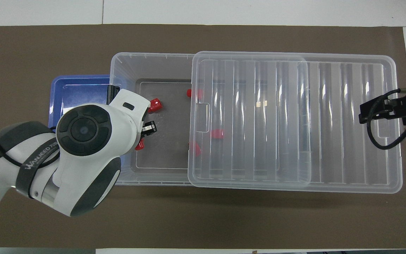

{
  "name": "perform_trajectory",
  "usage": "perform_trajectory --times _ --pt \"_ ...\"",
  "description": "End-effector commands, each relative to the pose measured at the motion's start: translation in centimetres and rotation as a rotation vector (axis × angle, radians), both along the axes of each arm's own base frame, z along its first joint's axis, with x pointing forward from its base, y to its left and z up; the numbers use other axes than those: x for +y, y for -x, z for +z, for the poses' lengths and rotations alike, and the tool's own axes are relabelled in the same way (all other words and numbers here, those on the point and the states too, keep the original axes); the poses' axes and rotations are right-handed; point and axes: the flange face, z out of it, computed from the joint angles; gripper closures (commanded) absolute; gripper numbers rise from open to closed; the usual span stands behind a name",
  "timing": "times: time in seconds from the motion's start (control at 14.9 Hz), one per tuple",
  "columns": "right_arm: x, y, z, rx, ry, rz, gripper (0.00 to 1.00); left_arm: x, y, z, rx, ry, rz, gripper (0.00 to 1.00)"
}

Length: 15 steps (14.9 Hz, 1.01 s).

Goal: Place red block in blue tray from box
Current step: 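Carry the red block into the blue tray and open the left gripper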

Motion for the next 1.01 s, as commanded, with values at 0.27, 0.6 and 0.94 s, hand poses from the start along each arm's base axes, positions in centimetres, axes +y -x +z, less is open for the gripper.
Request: perform_trajectory --times 0.27,0.6,0.94 --pt "-3.6 -0.2 0.0 -0.07 0.032 -0.027 0.0 12.9 -3.6 2.4 0.029 0.01 -0.141 1.0" --pt "-12.5 0.0 -2.8 -0.081 0.017 0.048 0.37 21.2 -6.0 -0.5 0.04 0.027 -0.237 1.0" --pt "-18.8 0.5 -7.5 -0.086 0.013 0.08 1.0 21.2 -7.9 -9.2 0.066 0.034 -0.284 1.0"
